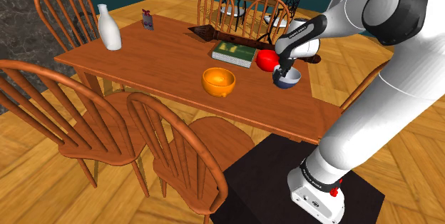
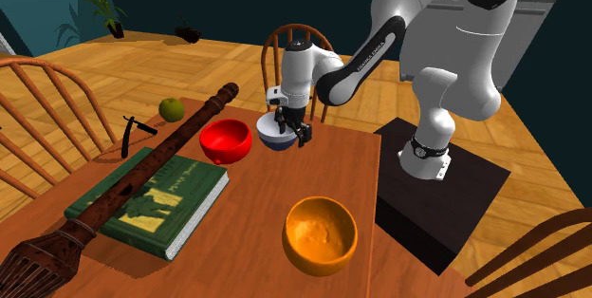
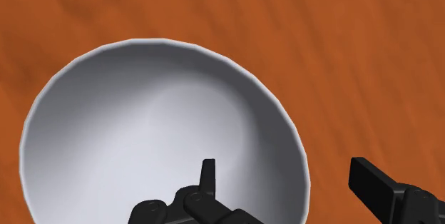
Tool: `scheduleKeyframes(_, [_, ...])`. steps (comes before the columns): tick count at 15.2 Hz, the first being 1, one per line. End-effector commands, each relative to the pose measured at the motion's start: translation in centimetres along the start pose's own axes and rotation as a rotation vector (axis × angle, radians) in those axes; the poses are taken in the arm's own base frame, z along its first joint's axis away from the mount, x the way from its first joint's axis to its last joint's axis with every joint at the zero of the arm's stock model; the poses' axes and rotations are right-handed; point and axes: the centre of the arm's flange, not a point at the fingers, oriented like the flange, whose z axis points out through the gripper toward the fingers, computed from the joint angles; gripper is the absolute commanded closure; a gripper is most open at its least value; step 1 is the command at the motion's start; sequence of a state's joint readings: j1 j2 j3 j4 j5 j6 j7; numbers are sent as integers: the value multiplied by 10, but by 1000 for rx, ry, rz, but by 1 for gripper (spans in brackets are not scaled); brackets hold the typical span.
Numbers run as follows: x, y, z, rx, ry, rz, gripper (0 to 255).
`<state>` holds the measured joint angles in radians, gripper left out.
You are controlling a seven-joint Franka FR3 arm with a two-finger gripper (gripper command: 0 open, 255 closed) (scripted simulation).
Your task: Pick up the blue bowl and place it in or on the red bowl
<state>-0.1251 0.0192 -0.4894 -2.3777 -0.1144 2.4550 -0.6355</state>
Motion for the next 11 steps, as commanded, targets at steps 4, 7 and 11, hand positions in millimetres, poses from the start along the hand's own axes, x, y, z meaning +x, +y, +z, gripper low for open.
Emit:
scheduleKeyframes(4, [0, 0, 0, 0, 0, 0, 0])
scheduleKeyframes(7, [0, 0, 0, 0, 0, 0, 255])
scheduleKeyframes(11, [0, 0, 0, 0, 0, 0, 255])
